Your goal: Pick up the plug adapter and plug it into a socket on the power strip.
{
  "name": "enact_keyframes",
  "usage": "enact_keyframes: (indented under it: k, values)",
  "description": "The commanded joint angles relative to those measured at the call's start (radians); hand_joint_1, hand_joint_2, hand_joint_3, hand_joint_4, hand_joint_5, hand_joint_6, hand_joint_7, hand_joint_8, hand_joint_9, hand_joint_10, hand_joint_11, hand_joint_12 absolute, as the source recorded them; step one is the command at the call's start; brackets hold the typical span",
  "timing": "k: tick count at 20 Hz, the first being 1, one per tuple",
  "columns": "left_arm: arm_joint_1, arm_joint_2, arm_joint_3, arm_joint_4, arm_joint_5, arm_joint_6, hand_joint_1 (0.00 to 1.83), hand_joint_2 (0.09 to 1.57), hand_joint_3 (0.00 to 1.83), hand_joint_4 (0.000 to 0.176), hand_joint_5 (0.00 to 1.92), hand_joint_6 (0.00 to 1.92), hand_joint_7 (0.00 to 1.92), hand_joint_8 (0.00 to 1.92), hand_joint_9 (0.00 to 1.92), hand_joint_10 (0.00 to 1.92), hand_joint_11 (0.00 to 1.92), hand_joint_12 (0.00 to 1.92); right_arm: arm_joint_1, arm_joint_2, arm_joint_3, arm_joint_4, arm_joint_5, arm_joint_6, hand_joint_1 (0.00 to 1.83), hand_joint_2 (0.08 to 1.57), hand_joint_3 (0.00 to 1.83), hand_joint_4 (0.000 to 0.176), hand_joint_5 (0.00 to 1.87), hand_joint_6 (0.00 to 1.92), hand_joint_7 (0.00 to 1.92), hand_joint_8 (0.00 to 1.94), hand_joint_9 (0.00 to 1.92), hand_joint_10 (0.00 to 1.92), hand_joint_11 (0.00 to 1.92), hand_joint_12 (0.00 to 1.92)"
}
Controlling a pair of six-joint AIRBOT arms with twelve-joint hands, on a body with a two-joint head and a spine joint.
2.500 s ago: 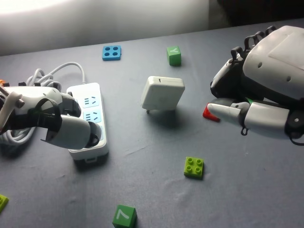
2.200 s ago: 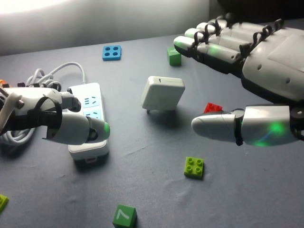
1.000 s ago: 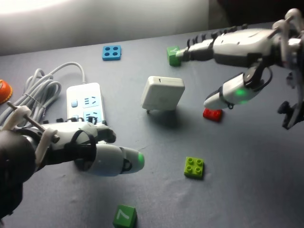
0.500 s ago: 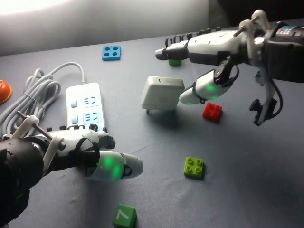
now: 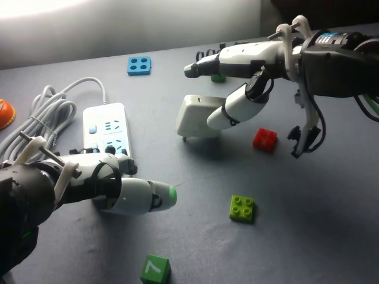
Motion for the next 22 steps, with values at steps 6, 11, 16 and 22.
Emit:
enact_keyframes:
  k: [6, 11, 16, 22]
  values:
    - [0.011, 0.005, 0.003, 0.056, 0.02, 0.003, 0.0, 1.16, 0.0, 0.0, 0.0, 0.0, 0.0, 0.0, 0.0, 0.0, 0.0, 0.0, 0.019, -0.026, 0.027, 0.003, 0.072, 0.015, 0.93, 1.14, 0.0, 0.0, 0.13, 0.01, 0.1, 0.01, 0.1, 0.01, 0.0, 0.39]
    - [0.03, 0.01, -0.014, 0.056, 0.02, 0.001, 0.0, 1.16, 0.0, 0.0, 0.0, 0.0, 0.0, 0.0, 0.0, 0.0, 0.0, 0.0, 0.009, -0.05, 0.054, 0.003, 0.059, 0.006, 0.91, 1.22, 0.02, 0.0, 0.16, 0.01, 0.12, 0.0, 0.11, 0.0, 0.0, 0.43]
    - [0.032, 0.013, -0.018, 0.056, 0.015, 0.001, 0.0, 1.16, 0.0, 0.0, 0.0, 0.0, 0.0, 0.0, 0.0, 0.0, 0.0, 0.0, -0.004, -0.071, 0.082, 0.003, 0.062, -0.02, 1.02, 1.22, 0.0, 0.0, 0.28, 0.01, 0.16, 0.0, 0.14, 0.01, 0.0, 0.46]
    - [0.034, 0.013, -0.021, 0.056, 0.015, 0.001, 0.0, 1.17, 0.0, 0.0, 0.0, 0.0, 0.0, 0.0, 0.0, 0.0, 0.0, 0.0, -0.011, -0.082, 0.086, 0.003, 0.072, -0.042, 0.96, 1.27, 0.01, 0.0, 0.17, 0.0, 0.11, 0.0, 0.1, 0.0, 0.0, 0.37]
